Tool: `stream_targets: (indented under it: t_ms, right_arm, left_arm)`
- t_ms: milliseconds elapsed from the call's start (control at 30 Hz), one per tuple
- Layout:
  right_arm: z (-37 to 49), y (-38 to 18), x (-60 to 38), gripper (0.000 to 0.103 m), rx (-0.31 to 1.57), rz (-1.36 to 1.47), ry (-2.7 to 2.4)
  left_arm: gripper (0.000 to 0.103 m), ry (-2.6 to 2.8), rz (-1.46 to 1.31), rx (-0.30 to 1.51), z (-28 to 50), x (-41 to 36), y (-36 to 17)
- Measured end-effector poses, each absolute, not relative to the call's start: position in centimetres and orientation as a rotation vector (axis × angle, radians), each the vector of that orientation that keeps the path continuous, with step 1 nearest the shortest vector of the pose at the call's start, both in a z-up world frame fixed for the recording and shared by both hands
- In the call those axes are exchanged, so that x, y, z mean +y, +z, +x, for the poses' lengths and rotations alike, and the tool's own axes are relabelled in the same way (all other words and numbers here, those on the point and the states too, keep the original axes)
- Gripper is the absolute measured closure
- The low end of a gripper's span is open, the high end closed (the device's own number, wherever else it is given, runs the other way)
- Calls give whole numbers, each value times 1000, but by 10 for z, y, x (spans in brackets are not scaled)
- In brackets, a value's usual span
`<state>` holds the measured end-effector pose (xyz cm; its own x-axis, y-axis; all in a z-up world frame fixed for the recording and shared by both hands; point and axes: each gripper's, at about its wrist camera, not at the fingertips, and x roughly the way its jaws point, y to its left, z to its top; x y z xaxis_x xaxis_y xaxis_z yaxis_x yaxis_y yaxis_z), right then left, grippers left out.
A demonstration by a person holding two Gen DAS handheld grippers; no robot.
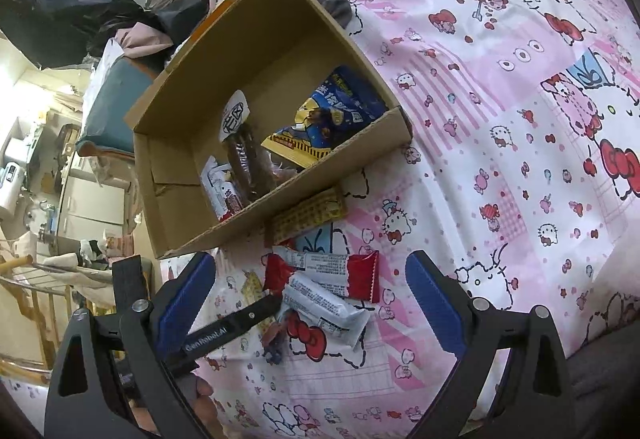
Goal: Organize snacks
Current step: 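Lower the left gripper to the pile and grasp the yellow checkered wafer bar, then grasp the red-and-white snack packet with the right gripper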
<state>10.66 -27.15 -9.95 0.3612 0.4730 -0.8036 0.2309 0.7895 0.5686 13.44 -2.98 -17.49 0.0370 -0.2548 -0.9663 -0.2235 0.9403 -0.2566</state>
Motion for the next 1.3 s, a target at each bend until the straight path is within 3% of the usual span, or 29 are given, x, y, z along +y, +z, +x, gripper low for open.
stream_targets:
  t_ms: [33,67,267,300,333,400,767,800,867,900,1300]
  right_arm:
    - [107,-100,-271,5,1220,683,173]
    - [107,-101,-270,5,1222,679,174]
    - [110,-106,-258,5,1278,619,210]
    - [110,-109,-253,8,1303,597,227]
    - [111,-111,-246,20,1323,571,249]
    - [113,-117,-227,32,1372,460,295]
    - [108,-152,-137,39,1457,-163,379]
    - [107,-155,-131,45,1457,-196,393]
    - [103,-157,-124,68,1445,-252,405]
    - [101,-156,-122,70,1440,-268,415]
    - [94,-127,-151,71,1413,-2,465]
  left_arm:
    - [76,-22,-383,1549,134,-29,-176]
    - [80,-17,-385,1550,133,-26,-176]
    - [80,-2,-293,1504,127,-12,-154]
    - [80,-2,-287,1497,125,-11,-151]
    - [80,0,-277,1491,126,-10,-146]
    - [80,6,-248,1488,124,-8,-141]
    - [80,28,-200,1483,121,1,-133]
    - [80,28,-197,1482,121,2,-132]
    - [80,27,-191,1479,121,-1,-132]
    - [80,24,-188,1478,120,3,-129]
    - [80,50,-137,1450,120,-3,-133]
